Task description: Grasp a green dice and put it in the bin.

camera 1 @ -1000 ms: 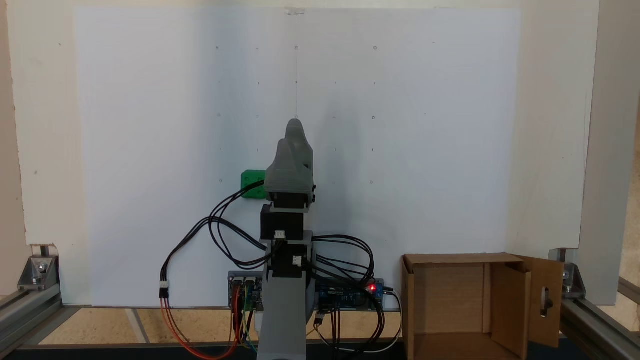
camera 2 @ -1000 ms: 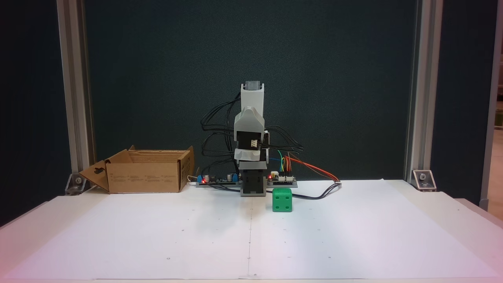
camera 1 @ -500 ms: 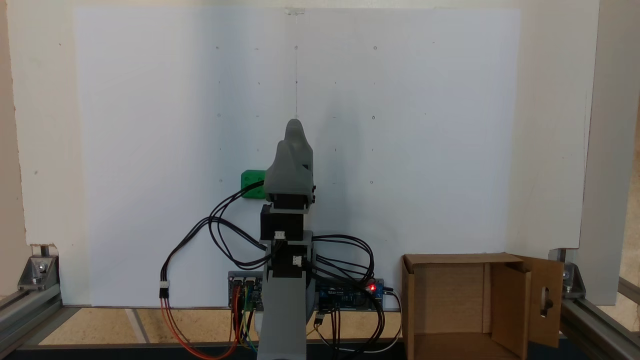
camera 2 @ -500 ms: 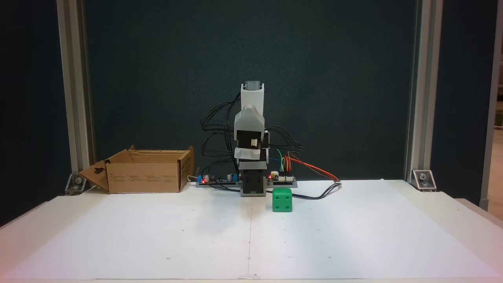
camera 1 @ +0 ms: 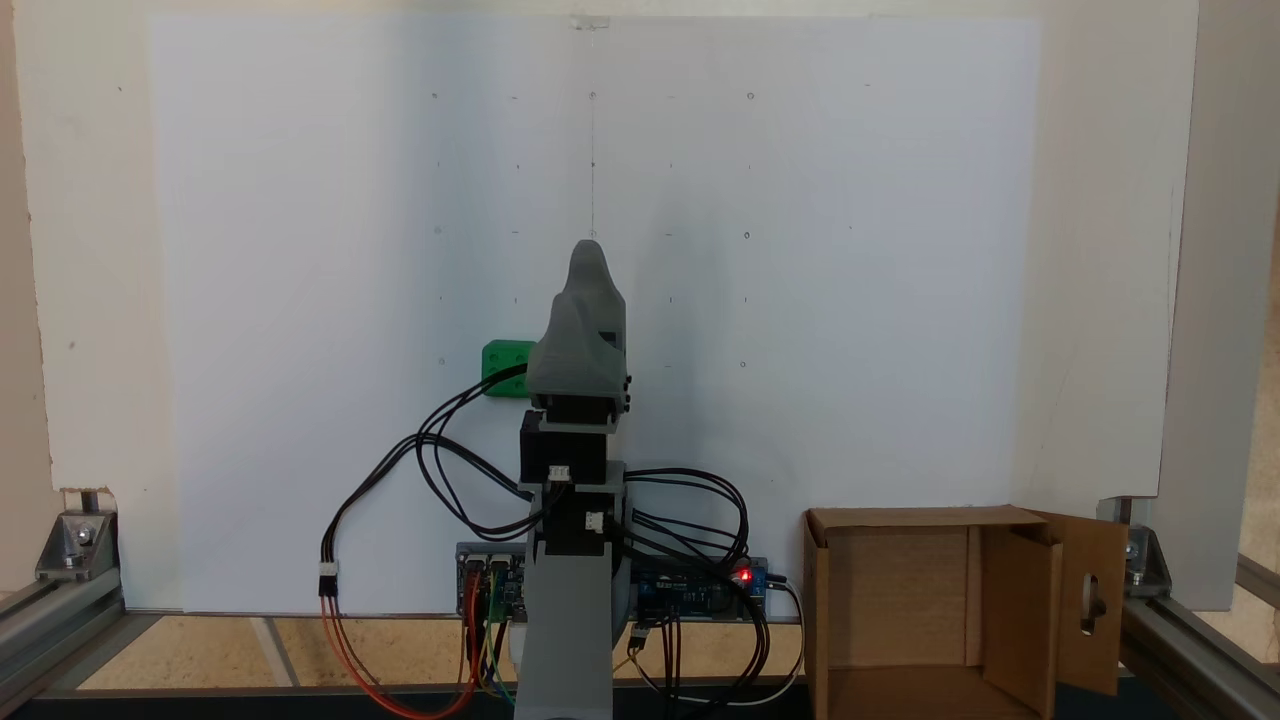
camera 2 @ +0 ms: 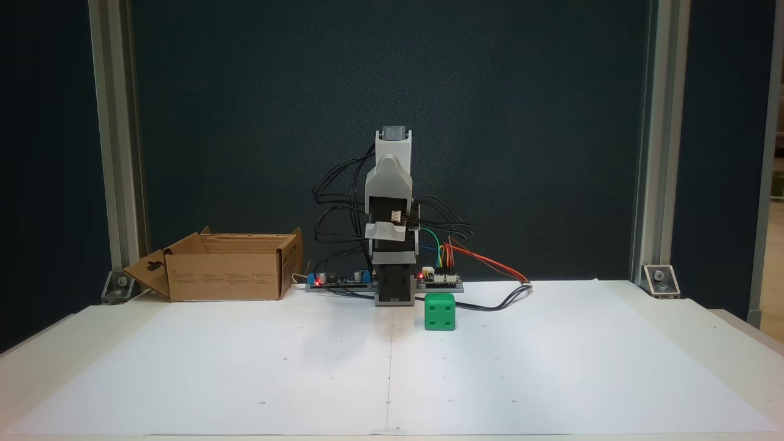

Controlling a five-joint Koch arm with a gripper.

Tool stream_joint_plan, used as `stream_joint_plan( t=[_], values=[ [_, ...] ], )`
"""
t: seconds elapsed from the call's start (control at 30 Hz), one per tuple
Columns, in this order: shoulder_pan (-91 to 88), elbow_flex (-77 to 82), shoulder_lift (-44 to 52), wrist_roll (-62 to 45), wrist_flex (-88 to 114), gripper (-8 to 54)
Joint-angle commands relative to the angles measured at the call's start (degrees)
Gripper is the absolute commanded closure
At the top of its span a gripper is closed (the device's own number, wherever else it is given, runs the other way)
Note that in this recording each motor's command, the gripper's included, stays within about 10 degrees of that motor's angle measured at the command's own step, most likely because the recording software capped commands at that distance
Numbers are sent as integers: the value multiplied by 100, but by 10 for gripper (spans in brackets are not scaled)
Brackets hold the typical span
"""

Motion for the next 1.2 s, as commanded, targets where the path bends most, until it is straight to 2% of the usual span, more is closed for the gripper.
stream_joint_plan(
  t=[0.0,0.27,0.4,0.67,0.93,1.17],
  values=[
    [18,229,606,-316,-272,10],
    [0,229,615,-325,-308,7],
    [0,88,606,-316,-185,28],
    [0,-1896,624,-202,2969,33],
    [264,-4929,404,1354,6229,33],
    [-281,-5150,105,1934,8884,33]
  ],
)
